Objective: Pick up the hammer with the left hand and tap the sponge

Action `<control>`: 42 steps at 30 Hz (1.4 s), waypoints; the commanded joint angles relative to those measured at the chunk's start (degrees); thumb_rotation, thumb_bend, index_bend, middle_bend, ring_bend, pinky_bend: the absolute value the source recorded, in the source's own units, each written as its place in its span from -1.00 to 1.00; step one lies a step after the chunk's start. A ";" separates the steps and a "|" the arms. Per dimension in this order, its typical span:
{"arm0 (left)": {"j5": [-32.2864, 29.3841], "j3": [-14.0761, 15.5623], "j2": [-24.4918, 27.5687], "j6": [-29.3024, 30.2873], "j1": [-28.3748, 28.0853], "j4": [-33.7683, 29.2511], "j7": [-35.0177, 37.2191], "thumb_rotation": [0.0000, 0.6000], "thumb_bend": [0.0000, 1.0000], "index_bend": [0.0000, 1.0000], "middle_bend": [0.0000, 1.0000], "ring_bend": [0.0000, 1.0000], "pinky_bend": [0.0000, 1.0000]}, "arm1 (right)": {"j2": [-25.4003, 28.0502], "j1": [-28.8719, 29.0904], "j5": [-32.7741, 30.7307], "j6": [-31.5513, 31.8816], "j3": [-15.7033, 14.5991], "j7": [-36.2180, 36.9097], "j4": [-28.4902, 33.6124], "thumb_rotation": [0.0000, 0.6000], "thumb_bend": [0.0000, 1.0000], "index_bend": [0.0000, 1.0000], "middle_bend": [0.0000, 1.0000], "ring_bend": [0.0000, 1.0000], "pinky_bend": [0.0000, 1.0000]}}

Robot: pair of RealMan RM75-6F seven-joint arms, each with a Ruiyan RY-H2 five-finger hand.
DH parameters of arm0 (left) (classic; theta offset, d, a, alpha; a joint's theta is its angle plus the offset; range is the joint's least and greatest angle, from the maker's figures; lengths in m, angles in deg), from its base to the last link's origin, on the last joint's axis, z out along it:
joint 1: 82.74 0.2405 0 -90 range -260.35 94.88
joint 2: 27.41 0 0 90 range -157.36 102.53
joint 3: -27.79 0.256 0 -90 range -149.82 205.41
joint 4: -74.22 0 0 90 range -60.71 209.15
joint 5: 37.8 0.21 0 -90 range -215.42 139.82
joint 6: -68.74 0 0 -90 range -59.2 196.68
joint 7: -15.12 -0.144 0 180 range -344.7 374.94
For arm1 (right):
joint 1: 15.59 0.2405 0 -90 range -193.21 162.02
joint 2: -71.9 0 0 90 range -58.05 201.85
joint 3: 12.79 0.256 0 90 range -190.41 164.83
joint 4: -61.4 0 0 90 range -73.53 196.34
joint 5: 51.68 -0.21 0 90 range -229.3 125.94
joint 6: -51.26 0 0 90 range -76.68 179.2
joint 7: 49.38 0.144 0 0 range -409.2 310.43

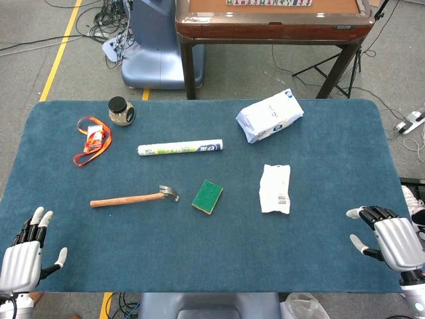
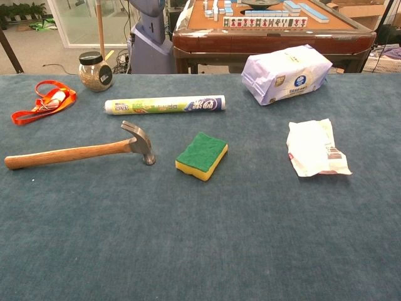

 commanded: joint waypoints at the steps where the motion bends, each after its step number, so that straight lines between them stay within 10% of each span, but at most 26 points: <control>1: -0.07 0.01 -0.04 -0.05 0.02 -0.06 -0.04 1.00 -0.39 -0.85 -1.00 -0.97 -0.68 | 0.02 0.03 0.00 -0.02 -0.01 0.04 -0.01 1.00 -0.44 -0.25 -0.19 -0.34 -0.13; 20: -4.63 -5.67 2.94 -14.03 -10.41 -0.30 2.61 1.00 -0.39 -0.85 -1.00 -0.97 -0.68 | 3.39 0.27 -1.01 2.26 2.42 -3.13 3.51 1.00 -0.44 -0.25 -0.19 -0.34 -0.17; 30: -19.05 -11.05 0.72 -30.34 -24.41 2.24 -3.65 1.00 -0.38 -0.79 -0.94 -0.98 -0.69 | 3.77 0.21 -0.54 1.99 2.03 -2.76 3.98 1.00 -0.44 -0.25 -0.19 -0.34 -0.17; 42: -37.44 -12.41 -5.16 -35.21 -36.55 9.16 -13.15 1.00 -0.39 -0.58 -0.75 -1.00 -0.88 | 3.38 -0.74 -1.18 2.49 1.52 -1.26 2.26 1.00 -0.44 -0.25 -0.19 -0.34 -0.17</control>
